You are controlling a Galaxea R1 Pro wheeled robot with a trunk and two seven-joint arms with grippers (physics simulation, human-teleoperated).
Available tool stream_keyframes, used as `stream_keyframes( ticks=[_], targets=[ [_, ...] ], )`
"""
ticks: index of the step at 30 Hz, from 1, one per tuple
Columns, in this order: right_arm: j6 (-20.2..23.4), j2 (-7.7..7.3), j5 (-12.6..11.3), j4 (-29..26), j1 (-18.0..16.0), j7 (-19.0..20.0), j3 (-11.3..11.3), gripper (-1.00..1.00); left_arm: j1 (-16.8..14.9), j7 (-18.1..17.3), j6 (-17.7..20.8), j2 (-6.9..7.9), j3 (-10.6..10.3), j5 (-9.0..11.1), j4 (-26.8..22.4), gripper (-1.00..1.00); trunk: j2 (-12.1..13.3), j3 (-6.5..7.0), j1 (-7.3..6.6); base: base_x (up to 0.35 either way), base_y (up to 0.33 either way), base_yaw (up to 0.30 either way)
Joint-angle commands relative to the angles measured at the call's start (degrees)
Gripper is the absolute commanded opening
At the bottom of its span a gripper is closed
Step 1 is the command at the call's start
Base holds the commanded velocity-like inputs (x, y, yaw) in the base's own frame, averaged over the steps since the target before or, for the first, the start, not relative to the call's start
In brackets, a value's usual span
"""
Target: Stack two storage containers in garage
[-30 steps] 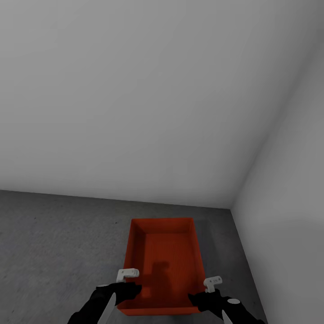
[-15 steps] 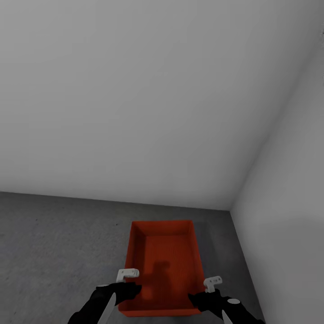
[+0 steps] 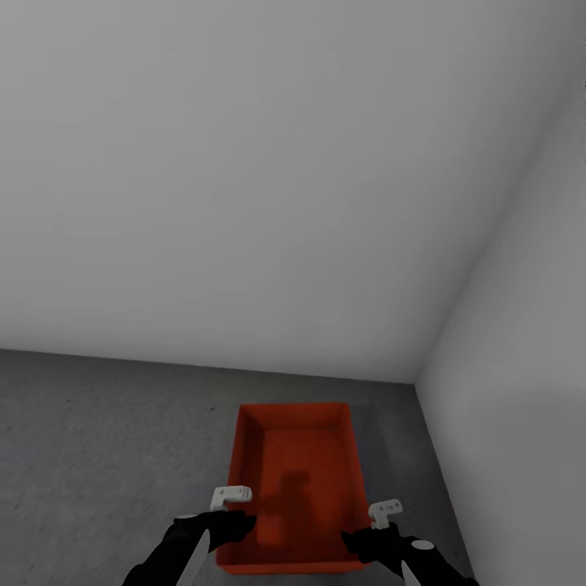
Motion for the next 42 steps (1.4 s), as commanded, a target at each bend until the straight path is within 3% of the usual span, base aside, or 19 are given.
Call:
stream_keyframes(
  ticks=[1,19,42],
  targets=[
    [0.4,-0.04,-0.3,-0.1,0.0,0.1,0.2,1.0,0.0,0.1,0.3,0.01,-0.1,0.5,-0.1,1.0,0.4,0.14,-0.23,0.0,0.0,0.0],
    [0.4,-0.04,-0.2,-0.1,0.0,-0.1,0.3,1.0,0.0,0.1,0.3,-0.07,-0.1,0.5,0.0,1.0,7.6,3.37,-4.18,-0.021,0.0,0.0],
    [0.4,-0.04,-0.1,-0.1,0.0,-0.2,0.3,1.0,0.0,-0.1,0.3,0.06,-0.1,0.5,0.0,1.0,16.8,7.5,-9.23,-0.304,0.0,0.0]
  ],
)
